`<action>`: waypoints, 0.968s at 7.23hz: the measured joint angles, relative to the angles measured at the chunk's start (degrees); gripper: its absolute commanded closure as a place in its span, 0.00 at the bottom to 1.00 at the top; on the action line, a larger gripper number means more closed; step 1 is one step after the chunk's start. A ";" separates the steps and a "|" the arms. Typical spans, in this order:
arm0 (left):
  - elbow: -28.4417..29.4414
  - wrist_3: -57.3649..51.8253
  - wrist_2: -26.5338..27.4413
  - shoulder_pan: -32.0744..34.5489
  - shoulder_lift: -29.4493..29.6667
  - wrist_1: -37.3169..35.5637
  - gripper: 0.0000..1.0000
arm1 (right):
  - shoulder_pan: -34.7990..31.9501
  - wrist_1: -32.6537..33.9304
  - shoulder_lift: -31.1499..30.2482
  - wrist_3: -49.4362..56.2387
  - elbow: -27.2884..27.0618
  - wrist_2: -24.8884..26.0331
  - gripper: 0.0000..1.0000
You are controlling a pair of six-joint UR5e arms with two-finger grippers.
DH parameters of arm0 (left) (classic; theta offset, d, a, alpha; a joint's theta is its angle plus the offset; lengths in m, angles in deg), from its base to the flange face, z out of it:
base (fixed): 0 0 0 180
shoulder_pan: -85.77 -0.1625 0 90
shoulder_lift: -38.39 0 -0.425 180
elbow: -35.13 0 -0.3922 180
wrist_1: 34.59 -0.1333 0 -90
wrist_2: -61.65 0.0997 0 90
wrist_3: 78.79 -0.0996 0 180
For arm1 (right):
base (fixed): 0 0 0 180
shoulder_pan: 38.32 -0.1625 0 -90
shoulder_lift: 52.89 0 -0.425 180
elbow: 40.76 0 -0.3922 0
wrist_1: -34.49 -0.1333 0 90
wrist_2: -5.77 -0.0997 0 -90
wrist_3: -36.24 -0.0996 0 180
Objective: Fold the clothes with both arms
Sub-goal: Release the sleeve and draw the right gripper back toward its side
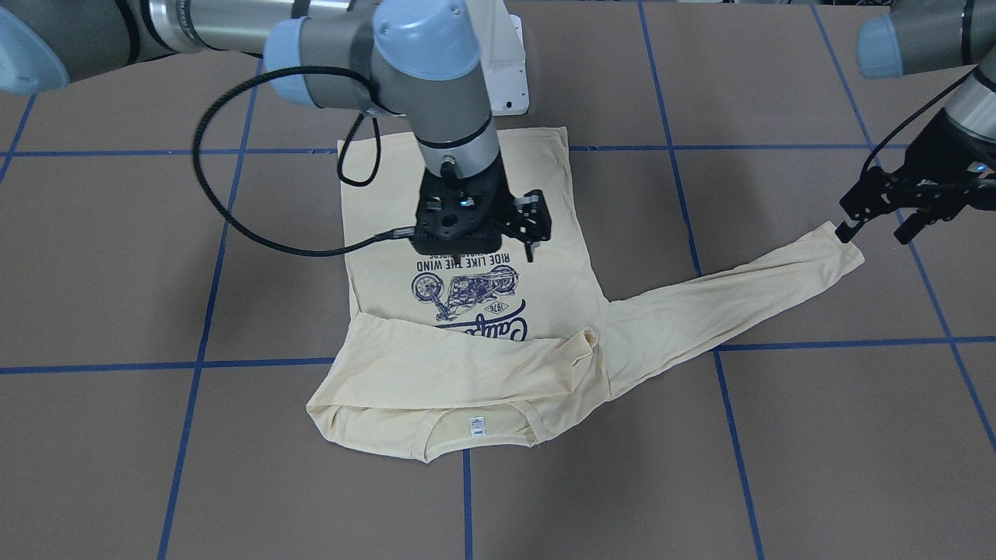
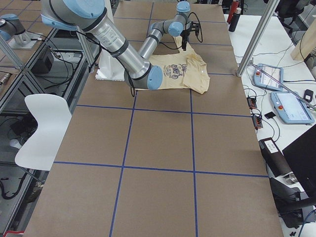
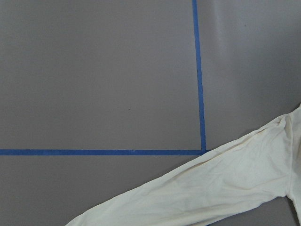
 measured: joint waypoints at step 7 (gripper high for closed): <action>19.23 2.75 9.89 -6.27 -11.00 30.72 0.00 | -5.44 22.00 -17.20 18.58 -25.56 -1.55 0.00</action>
